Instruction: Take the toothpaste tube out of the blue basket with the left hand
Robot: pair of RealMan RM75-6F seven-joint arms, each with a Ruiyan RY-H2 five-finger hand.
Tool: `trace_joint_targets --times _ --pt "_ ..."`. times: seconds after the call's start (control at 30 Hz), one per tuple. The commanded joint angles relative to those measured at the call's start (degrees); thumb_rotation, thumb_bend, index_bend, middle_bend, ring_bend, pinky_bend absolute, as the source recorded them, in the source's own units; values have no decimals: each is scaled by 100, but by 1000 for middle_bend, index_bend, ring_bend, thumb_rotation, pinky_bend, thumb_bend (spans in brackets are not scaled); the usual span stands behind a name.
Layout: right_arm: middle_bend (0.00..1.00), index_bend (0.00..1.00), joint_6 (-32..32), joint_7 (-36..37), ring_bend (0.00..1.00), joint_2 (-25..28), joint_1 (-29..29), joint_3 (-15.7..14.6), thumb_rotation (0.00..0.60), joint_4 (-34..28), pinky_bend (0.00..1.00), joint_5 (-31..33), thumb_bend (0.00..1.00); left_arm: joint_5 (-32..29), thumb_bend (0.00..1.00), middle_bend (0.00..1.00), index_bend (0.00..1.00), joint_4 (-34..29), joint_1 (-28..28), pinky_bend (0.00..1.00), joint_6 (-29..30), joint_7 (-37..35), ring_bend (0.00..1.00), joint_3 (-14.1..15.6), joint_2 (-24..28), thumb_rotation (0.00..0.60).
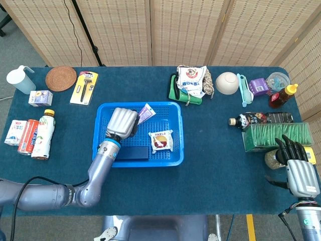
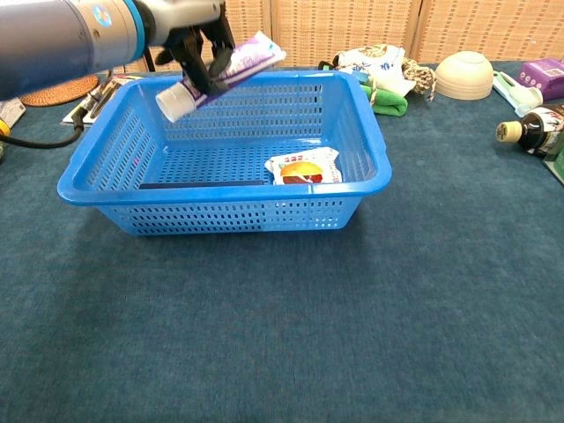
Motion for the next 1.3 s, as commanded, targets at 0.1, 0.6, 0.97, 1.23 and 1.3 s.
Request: trace_joint_targets --times 0.1,0.6,0.97,1.23,1.3 --pt "0 0 14 29 0 14 -9 -9 600 -10 0 -21 0 4 567 576 764 -420 118 794 239 -113 641 -240 581 600" --pt "0 0 33 -18 0 7 -20 -50 600 -49 0 -90 0 -891 551 576 764 1207 731 794 -1232 -1396 639 -28 1164 600" --pt "0 0 7 -19 0 9 -12 -54 600 -50 0 -72 0 -1311 543 576 757 2790 738 794 -2329 -2152 634 195 533 600" --pt "0 0 8 61 0 35 -14 -48 600 -33 0 -74 0 -1502 541 576 751 3204 612 794 -2369 -2050 621 393 168 600" --pt "0 0 18 73 0 39 -18 -45 600 -31 0 -75 0 -1567 537 564 731 3286 580 794 -2355 -1994 591 438 88 600"
